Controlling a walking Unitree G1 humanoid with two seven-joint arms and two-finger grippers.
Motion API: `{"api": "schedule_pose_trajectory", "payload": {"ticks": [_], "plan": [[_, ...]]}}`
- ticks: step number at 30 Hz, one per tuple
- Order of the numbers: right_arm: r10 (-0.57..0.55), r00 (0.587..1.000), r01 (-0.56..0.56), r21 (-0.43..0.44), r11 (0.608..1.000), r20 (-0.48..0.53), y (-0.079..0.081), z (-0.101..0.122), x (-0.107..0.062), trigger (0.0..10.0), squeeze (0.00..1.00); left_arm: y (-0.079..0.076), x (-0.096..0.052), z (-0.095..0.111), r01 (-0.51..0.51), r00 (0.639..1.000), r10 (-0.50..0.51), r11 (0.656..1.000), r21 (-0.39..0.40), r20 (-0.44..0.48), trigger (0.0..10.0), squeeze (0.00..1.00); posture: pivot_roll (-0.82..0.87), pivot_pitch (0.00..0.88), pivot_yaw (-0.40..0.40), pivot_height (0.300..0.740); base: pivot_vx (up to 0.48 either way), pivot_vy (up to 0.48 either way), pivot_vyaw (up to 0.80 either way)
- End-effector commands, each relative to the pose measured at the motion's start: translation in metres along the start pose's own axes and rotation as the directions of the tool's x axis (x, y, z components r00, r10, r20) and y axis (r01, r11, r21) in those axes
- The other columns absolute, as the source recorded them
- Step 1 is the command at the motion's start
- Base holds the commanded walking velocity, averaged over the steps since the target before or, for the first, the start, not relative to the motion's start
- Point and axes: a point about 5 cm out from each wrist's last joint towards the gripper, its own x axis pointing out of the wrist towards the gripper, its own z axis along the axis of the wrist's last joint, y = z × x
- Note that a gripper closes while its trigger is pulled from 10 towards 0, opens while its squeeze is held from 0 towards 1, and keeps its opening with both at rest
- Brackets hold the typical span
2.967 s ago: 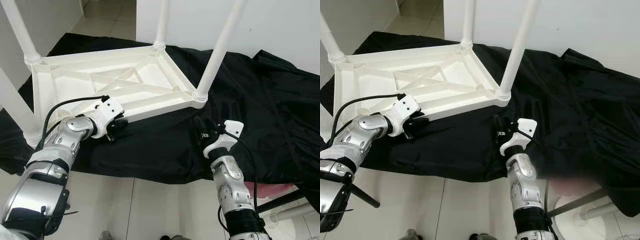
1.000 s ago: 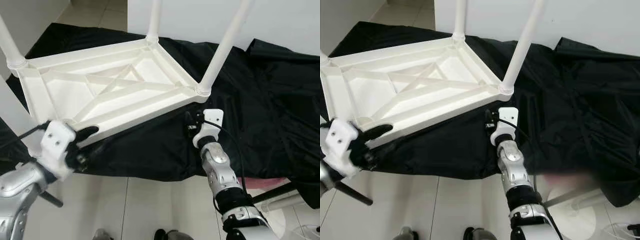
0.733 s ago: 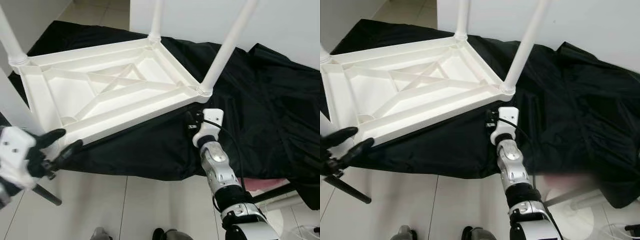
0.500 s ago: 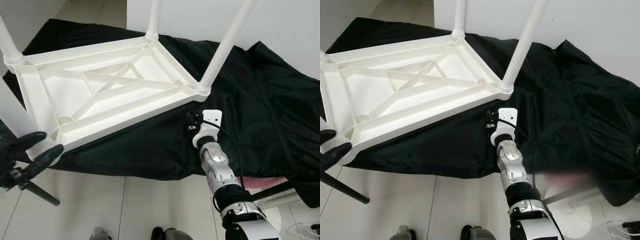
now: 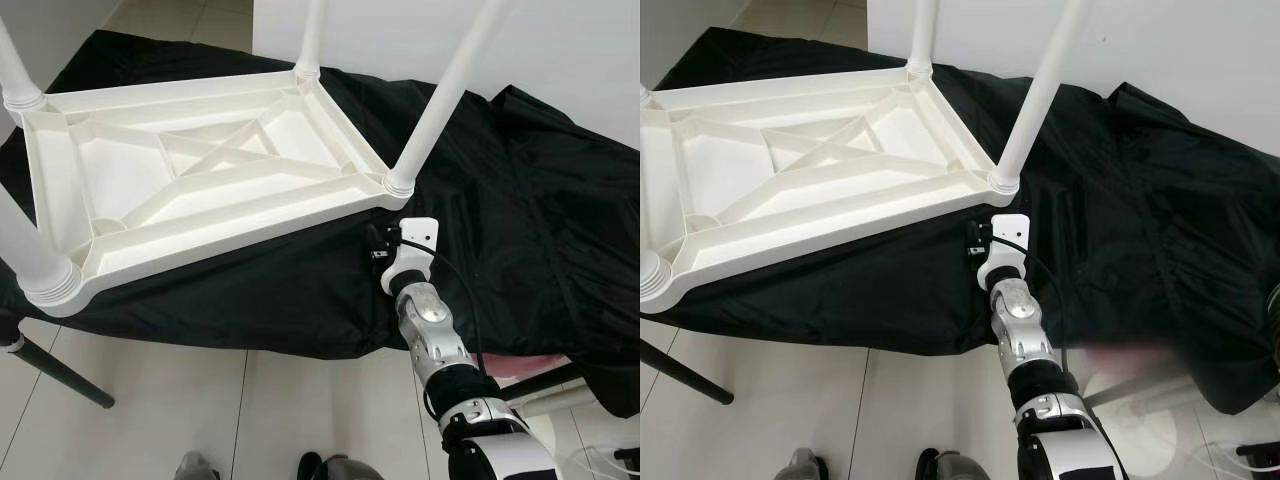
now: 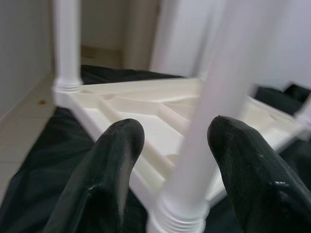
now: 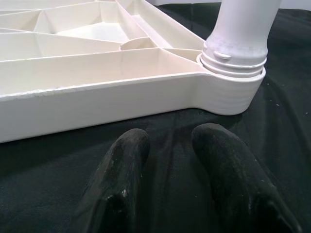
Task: Building children table
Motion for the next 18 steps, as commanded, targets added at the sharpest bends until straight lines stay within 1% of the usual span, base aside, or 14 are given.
{"api": "schedule_pose_trajectory", "payload": {"ticks": [1,2,3,5,7,8,9,10,11,12,13,14,15,18], "plan": [[-0.014,1.0,0.014,-0.008,1.0,-0.012,-0.005,-0.005,-0.002,10.0,0.0,0.005,-0.005,-0.004,-0.022,1.0,0.022,1.0,-0.019,0.0,10.0,0.0,0.19,0.158,-0.15,0.74,0.0,0.0,0.0],[-0.014,1.0,0.014,-0.008,1.0,-0.012,-0.005,-0.005,-0.002,10.0,0.0,0.005,-0.005,-0.004,-0.022,1.0,0.022,1.0,-0.019,0.0,10.0,0.0,0.19,0.158,-0.15,0.74,0.0,0.0,0.0],[-0.016,1.0,0.016,-0.008,1.0,-0.012,-0.005,-0.005,-0.001,10.0,0.0,0.011,-0.004,-0.008,-0.053,0.999,0.053,0.998,-0.036,-0.005,10.0,0.0,0.18,0.154,-0.15,0.74,0.0,0.0,0.0],[-0.021,1.0,0.021,-0.007,1.0,-0.011,-0.006,-0.004,-0.001,10.0,0.0,0.017,-0.002,-0.01,-0.082,0.997,0.082,0.996,-0.033,-0.006,10.0,0.0,0.17,0.152,-0.151,0.74,0.0,0.0,0.0],[-0.021,1.0,0.021,-0.007,1.0,-0.011,-0.006,-0.004,-0.001,10.0,0.0,0.017,-0.002,-0.01,-0.082,0.997,0.082,0.996,-0.033,-0.006,10.0,0.0,0.17,0.152,-0.151,0.74,0.0,0.0,0.0],[-0.025,1.0,0.025,-0.006,1.0,-0.009,-0.007,-0.004,-0.001,10.0,0.0,0.024,0.004,-0.016,-0.122,0.992,0.122,0.992,-0.03,-0.011,10.0,0.0,0.17,0.154,-0.151,0.74,0.0,0.0,0.0],[-0.029,1.0,0.029,-0.001,1.0,-0.01,-0.007,-0.004,0.0,10.0,0.0,0.03,0.016,-0.026,-0.173,0.985,0.173,0.985,0.005,-0.028,10.0,0.0,0.17,0.15,-0.151,0.74,0.0,0.0,0.0],[-0.029,1.0,0.029,-0.001,1.0,-0.01,-0.007,-0.004,0.0,10.0,0.0,0.03,0.016,-0.026,-0.173,0.985,0.173,0.985,0.005,-0.028,10.0,0.0,0.17,0.15,-0.151,0.74,0.0,0.0,0.0],[-0.03,0.999,0.03,0.004,1.0,-0.012,-0.007,-0.004,0.0,10.0,0.0,0.035,0.027,-0.033,-0.212,0.976,0.213,0.977,0.034,-0.038,10.0,0.0,0.17,0.147,-0.15,0.74,0.0,0.0,0.0],[-0.03,0.999,0.03,0.004,1.0,-0.012,-0.007,-0.004,0.0,10.0,0.0,0.035,0.027,-0.033,-0.212,0.976,0.213,0.977,0.034,-0.038,10.0,0.0,0.17,0.147,-0.15,0.74,0.0,0.0,0.0],[-0.028,0.999,0.028,0.022,0.999,-0.022,-0.005,-0.005,0.0,10.0,0.0,0.043,0.047,-0.05,-0.283,0.955,0.286,0.958,0.046,-0.074,10.0,0.0,0.16,0.145,-0.148,0.74,0.0,0.0,0.0],[-0.027,0.999,0.028,0.029,0.999,-0.025,-0.005,-0.005,0.0,10.0,0.0,0.046,0.053,-0.055,-0.309,0.947,0.312,0.95,0.046,-0.079,10.0,0.0,0.16,0.145,-0.148,0.74,0.0,0.0,0.0],[-0.027,0.999,0.028,0.029,0.999,-0.025,-0.005,-0.005,0.0,10.0,0.0,0.046,0.053,-0.055,-0.309,0.947,0.312,0.95,0.046,-0.079,10.0,0.0,0.16,0.145,-0.148,0.74,0.0,0.0,0.0],[-0.03,0.999,0.031,0.036,0.999,-0.031,-0.003,-0.007,-0.001,10.0,0.0,0.057,0.064,-0.063,-0.368,0.926,0.369,0.929,0.032,-0.08,10.0,0.0,0.16,0.147,-0.146,0.74,0.0,0.0,0.0]]}}
